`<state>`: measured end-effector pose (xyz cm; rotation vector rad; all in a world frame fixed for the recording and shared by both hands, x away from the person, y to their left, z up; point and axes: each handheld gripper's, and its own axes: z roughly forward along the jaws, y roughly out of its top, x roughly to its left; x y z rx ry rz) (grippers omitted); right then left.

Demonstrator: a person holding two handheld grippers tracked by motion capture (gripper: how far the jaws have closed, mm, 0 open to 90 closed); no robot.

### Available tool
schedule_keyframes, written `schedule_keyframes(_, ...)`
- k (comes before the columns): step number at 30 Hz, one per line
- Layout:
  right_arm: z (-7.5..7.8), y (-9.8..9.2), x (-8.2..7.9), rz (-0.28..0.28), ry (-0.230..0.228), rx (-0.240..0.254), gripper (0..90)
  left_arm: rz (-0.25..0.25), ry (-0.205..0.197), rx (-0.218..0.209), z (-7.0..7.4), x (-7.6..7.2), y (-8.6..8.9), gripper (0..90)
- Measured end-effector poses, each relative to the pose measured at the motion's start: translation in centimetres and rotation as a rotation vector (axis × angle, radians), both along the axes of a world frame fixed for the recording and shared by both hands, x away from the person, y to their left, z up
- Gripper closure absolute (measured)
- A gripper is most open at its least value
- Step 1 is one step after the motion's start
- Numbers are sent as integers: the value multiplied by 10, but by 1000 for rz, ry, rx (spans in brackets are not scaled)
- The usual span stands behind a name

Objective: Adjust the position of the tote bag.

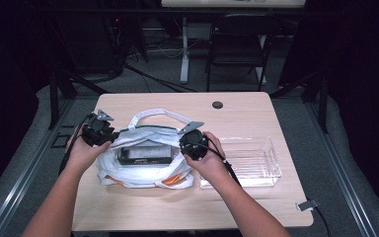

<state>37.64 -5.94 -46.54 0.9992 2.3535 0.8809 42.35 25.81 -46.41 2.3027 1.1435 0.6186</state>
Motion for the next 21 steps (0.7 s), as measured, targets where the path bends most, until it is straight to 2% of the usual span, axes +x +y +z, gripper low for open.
schedule_keyframes(3,4,-6,-11,13,-6,29,667,-7,10,-11,1,-2,-2,676)
schedule_keyframes(5,1,-7,-14,-26,-84,59,648,-6,8,-16,1,-3,-4,673)
schedule_keyframes(6,6,-13,-17,17,3,27,642,-10,7,-15,1,-3,-6,673)
schedule_keyframes(9,9,-21,-23,20,9,28,621,-14,12,0,3,-4,-10,673)
schedule_keyframes(10,9,-24,-25,23,13,37,617,-20,4,0,4,-4,-11,674)
schedule_keyframes(13,11,-34,-32,25,24,47,617,-31,16,-3,7,-5,-15,679)
schedule_keyframes(20,15,-57,-47,6,10,94,618,-42,13,17,12,-8,-24,682)
schedule_keyframes(21,15,-60,-49,4,6,100,618,-47,22,19,13,-8,-25,682)
